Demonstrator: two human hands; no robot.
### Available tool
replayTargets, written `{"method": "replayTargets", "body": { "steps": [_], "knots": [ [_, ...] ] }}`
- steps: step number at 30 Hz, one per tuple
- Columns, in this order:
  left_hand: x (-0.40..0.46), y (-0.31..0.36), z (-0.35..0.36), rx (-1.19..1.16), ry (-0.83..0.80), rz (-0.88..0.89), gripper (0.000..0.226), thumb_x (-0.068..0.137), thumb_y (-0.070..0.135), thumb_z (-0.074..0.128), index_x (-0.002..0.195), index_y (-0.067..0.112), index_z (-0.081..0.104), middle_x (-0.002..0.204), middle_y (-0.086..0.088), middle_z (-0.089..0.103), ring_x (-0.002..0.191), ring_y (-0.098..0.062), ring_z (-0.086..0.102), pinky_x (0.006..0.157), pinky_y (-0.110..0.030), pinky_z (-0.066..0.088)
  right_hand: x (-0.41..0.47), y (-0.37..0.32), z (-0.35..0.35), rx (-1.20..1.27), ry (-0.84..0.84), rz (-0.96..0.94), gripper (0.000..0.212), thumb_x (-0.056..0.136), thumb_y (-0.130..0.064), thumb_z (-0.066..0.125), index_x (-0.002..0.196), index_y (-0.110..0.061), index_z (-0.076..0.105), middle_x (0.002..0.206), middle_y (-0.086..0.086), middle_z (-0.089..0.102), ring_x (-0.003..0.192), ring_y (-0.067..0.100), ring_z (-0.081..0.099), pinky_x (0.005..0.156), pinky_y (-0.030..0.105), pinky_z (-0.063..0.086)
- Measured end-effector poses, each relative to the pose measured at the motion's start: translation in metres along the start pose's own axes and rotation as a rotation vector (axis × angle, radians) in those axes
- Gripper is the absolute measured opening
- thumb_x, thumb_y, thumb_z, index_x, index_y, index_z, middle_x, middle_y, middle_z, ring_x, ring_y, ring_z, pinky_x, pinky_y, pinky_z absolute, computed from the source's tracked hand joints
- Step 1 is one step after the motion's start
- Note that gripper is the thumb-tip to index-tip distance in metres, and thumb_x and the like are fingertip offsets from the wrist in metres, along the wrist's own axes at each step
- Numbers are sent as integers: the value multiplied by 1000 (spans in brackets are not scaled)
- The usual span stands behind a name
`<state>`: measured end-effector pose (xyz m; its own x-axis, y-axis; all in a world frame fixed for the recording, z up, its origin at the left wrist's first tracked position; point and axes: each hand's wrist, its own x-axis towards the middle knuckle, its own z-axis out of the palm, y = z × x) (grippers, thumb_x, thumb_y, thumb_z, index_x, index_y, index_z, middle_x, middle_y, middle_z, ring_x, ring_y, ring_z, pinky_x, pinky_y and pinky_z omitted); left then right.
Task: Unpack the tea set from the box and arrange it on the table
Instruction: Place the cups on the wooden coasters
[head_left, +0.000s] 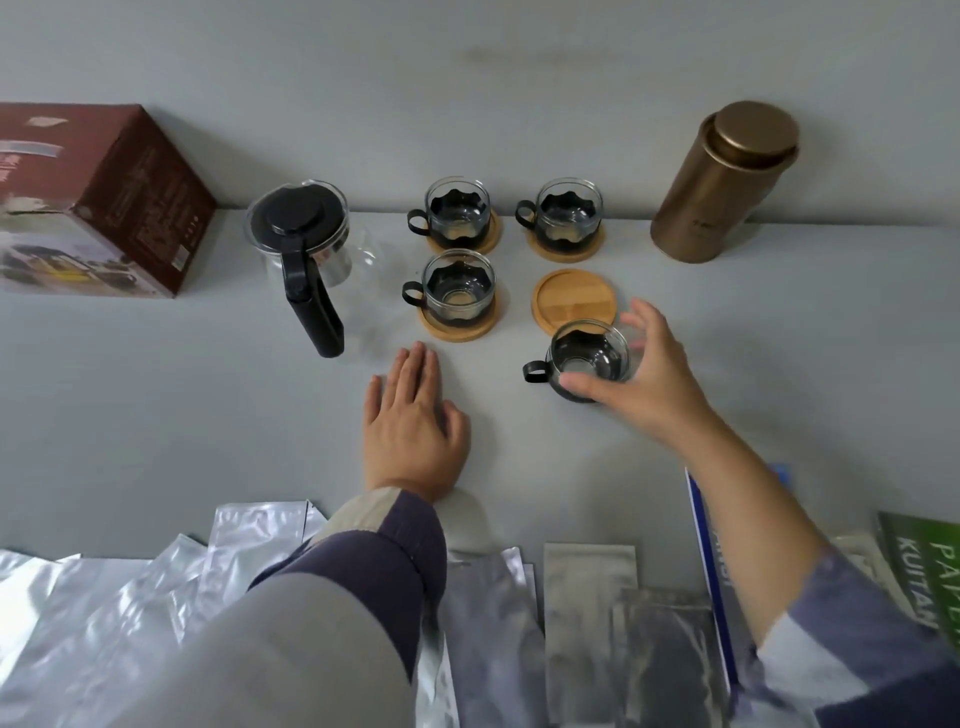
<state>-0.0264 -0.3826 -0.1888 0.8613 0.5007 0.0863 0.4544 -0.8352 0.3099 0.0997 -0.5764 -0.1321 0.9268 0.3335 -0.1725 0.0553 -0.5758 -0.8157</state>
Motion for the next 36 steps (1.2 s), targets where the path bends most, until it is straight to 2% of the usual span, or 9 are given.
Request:
{"method": "replayTargets", "body": {
  "steps": [3,6,11,16,21,26,30,36],
  "knots": [
    [-1,0,0,-9,10,-3,65,87,34,33,150,18,29,158,2,23,147,-13,14,121,-37,8,-13,21,18,95,66,-14,111,54,-30,91,144,-18,27,135,-3,44,128,15,44,104,26,37],
    [-1,0,1,-12,16,-5,64,88,34,34,150,18,30,158,2,24,147,-13,14,121,-35,7,-14,30,31,65,170,-79,105,51,-33,92,139,-15,35,135,3,49,125,20,49,106,38,42],
    [-1,-2,2,-10,10,-3,63,90,35,34,151,19,27,159,3,22,148,-12,12,121,-35,5,-10,29,38,36,271,-96,91,50,-50,81,128,-17,45,124,3,58,114,24,56,93,45,51],
    [0,-1,2,-11,14,-5,64,89,36,33,151,19,28,159,3,22,148,-11,12,121,-35,5,-5,22,37,58,296,-89,82,56,-37,86,125,-15,49,120,2,61,110,20,59,94,38,51],
    [-1,-2,1,-9,10,-4,64,90,37,33,151,20,27,159,4,21,148,-10,11,121,-34,4,27,0,27,71,293,-91,81,59,-35,86,128,-18,47,123,0,59,112,17,57,96,30,49],
    [0,-2,1,-21,5,-10,65,89,37,34,151,22,26,159,5,20,147,-9,10,121,-34,5,56,-6,24,57,304,-67,80,55,-39,85,125,-21,49,119,-2,61,113,22,56,97,40,48],
    [0,-2,0,-17,-4,-7,65,89,38,34,151,22,26,159,6,20,147,-8,10,121,-34,5,66,-2,26,4,286,-52,82,58,-37,86,129,-21,47,123,3,56,120,24,48,102,40,44],
    [1,-2,0,-12,-5,-6,65,88,37,35,151,22,28,158,6,22,147,-9,12,121,-34,6,67,1,32,6,311,-59,82,55,-42,84,126,-23,47,123,-3,59,115,22,54,97,43,48]
  ]
}}
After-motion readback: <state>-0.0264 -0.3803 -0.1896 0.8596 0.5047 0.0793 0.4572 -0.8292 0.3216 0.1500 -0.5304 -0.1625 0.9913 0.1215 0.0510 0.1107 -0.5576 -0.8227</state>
